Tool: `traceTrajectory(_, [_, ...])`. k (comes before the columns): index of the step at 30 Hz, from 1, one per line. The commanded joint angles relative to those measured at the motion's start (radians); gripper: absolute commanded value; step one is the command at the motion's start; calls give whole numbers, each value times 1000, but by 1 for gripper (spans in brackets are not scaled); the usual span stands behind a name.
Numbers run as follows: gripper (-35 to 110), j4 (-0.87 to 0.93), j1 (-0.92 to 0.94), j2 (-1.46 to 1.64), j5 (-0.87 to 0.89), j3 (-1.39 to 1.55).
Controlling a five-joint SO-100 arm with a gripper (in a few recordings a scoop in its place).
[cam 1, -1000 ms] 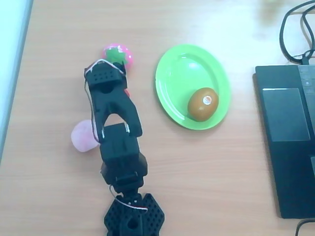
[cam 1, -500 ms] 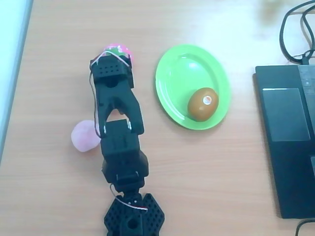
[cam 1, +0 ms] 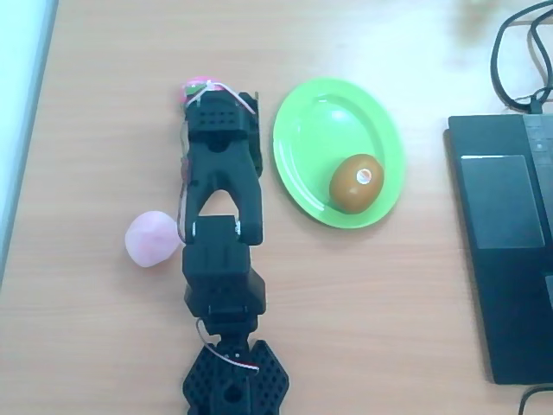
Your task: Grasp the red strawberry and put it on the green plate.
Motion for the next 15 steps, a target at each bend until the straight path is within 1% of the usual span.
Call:
traceTrajectory(1, [35,-49,37,15,-69,-11])
traceTrajectory(5, [39,-60,41,-17,-46,-32])
traceTrajectory(9, [47,-94,38,-43,-71,-46])
traceTrajectory(12, [49,-123,26,-67,-109,-48])
traceTrajectory(15, [50,-153,8,-91,-112,-64])
